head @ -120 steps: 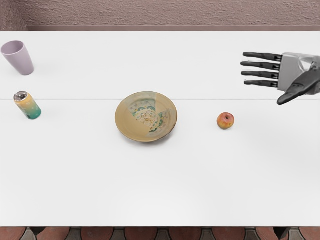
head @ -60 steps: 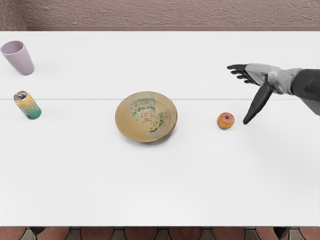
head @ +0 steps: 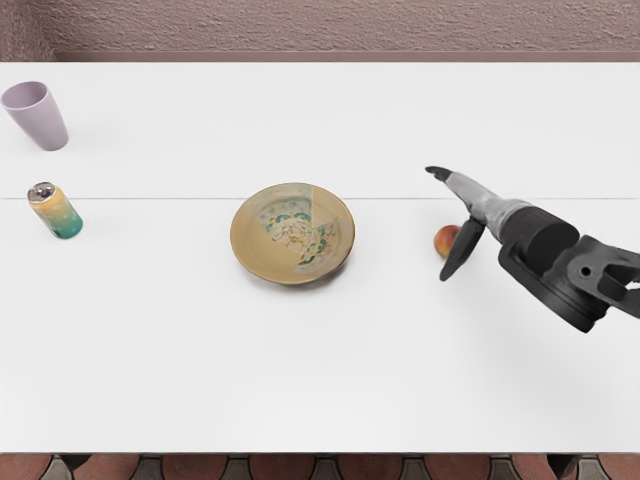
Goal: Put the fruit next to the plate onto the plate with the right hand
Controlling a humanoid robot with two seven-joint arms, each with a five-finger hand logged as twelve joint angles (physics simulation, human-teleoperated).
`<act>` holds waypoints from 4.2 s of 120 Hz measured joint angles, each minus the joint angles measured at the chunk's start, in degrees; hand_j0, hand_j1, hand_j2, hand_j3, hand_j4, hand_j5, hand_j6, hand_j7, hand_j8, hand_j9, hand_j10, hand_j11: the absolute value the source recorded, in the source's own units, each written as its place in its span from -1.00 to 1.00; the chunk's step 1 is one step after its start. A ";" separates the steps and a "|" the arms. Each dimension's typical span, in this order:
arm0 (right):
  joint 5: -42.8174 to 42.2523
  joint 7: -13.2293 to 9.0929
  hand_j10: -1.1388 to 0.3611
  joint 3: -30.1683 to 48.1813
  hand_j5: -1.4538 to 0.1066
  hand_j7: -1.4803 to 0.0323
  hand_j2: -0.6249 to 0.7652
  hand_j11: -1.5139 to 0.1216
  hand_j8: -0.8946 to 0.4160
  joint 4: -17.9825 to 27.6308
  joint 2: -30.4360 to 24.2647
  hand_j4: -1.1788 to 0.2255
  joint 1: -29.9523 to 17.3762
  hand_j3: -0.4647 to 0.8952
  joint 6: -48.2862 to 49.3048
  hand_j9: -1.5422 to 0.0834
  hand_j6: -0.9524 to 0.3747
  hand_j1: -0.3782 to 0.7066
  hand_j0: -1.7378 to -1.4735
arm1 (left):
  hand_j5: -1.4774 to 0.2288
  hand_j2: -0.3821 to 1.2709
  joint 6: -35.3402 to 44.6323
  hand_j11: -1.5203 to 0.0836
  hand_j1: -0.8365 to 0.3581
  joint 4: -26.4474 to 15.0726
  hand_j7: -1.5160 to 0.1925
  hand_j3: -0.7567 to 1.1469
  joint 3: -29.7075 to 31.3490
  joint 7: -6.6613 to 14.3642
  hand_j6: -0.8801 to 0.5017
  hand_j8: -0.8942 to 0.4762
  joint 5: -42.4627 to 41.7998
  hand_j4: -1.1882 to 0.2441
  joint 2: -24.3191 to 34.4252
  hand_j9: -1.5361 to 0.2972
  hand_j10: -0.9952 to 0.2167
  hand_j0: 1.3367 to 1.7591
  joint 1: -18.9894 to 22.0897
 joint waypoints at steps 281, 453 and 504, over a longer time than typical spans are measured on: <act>-4.27 0.05 -0.27 1.75 -0.24 -0.17 0.21 -0.25 -0.27 -6.40 4.84 -0.25 -4.87 -0.32 -6.13 -0.18 -0.32 0.22 -0.37 | 0.73 -0.54 0.00 0.90 0.98 0.00 0.77 -0.21 -0.01 0.00 0.27 0.31 0.00 0.66 0.00 0.68 0.64 0.52 0.00; -3.71 0.03 -0.26 8.46 -0.25 -0.15 0.43 -0.21 -0.27 -4.61 23.03 -0.20 -4.04 -0.32 -1.95 -0.17 -0.29 0.23 -0.40 | 0.73 -0.54 0.00 0.90 0.98 0.00 0.77 -0.20 0.01 -0.01 0.27 0.31 0.00 0.66 0.00 0.68 0.64 0.52 0.00; -2.33 -0.01 0.39 19.01 0.68 0.78 -0.04 0.68 0.24 -4.33 22.27 0.53 -3.16 -0.32 9.80 0.72 0.30 -0.74 -0.40 | 0.73 -0.54 0.00 0.90 0.98 0.00 0.77 -0.20 0.00 -0.01 0.27 0.31 0.00 0.66 0.00 0.68 0.64 0.52 0.00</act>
